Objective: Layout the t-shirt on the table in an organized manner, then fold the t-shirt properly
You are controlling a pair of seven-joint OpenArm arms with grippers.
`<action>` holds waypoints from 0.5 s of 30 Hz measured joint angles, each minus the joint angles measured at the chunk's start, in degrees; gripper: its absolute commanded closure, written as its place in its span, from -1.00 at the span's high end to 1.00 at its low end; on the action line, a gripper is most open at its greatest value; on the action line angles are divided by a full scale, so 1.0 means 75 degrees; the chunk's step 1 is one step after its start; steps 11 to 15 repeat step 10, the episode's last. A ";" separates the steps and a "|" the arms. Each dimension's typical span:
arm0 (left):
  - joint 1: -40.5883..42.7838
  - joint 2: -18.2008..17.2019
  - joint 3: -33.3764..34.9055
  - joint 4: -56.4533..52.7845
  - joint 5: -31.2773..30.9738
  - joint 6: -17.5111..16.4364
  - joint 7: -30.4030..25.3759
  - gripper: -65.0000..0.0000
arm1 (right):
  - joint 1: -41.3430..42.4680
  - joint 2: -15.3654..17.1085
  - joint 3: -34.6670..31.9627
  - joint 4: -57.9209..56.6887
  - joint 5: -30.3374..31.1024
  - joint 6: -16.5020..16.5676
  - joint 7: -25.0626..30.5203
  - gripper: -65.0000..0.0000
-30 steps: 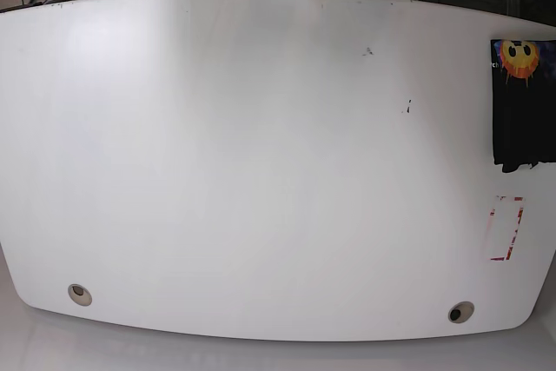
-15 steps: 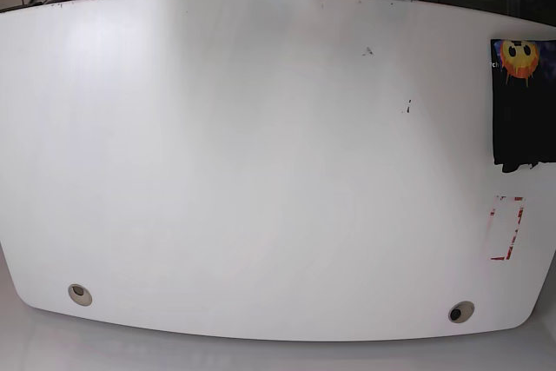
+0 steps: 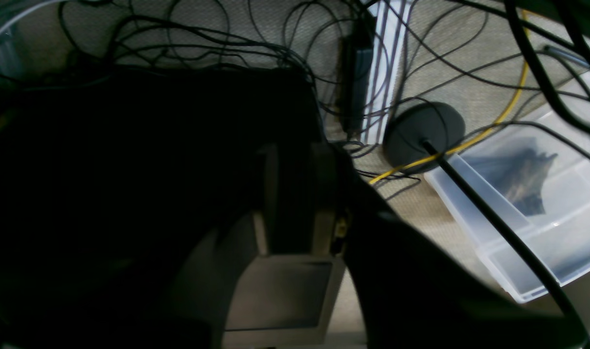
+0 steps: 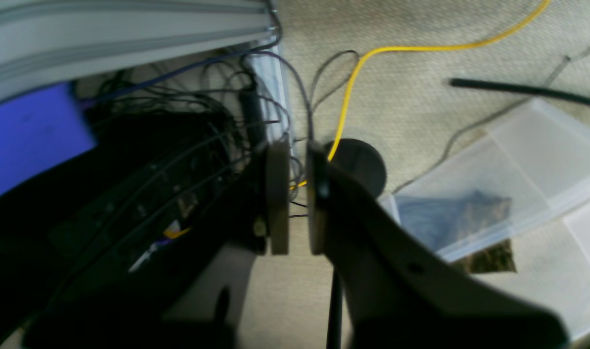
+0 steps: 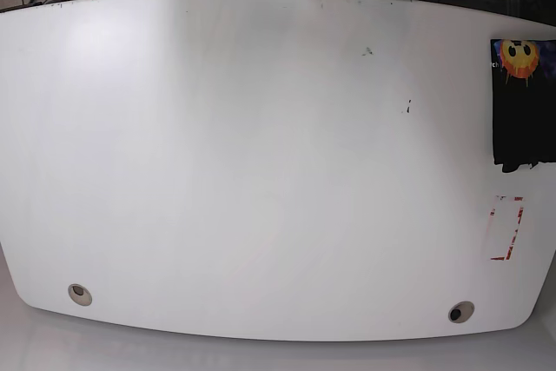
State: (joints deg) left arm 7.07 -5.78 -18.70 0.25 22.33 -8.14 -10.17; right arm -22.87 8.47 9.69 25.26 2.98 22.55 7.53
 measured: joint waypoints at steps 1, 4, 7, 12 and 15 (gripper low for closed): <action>-0.0035 0.0000 0.0000 0.0000 0.0000 0.0012 0.0052 -0.71 | 0.0035 -0.0003 0.0000 -0.0073 0.0000 -0.0003 -0.0003 -0.82; -0.0119 0.0006 -0.0003 0.0000 0.0000 0.0029 0.0111 -0.71 | 0.0189 -0.0035 0.0000 -0.0338 -0.0003 -0.0015 -0.0006 -0.82; -0.0163 0.0029 -0.0003 0.0000 0.0000 0.0029 0.0213 -0.71 | 0.0358 -0.0073 0.0000 -0.0574 -0.0003 -0.0009 -0.0009 -0.82; -0.0163 0.0050 -0.0003 0.0000 0.0000 0.0029 0.0213 -0.71 | 0.0504 -0.0114 0.0000 -0.0731 -0.0003 -0.0006 -0.0006 -0.82; -0.0163 0.0050 -0.0003 0.0000 0.0000 0.0029 0.0213 -0.71 | 0.0504 -0.0114 0.0000 -0.0731 -0.0003 -0.0006 -0.0006 -0.82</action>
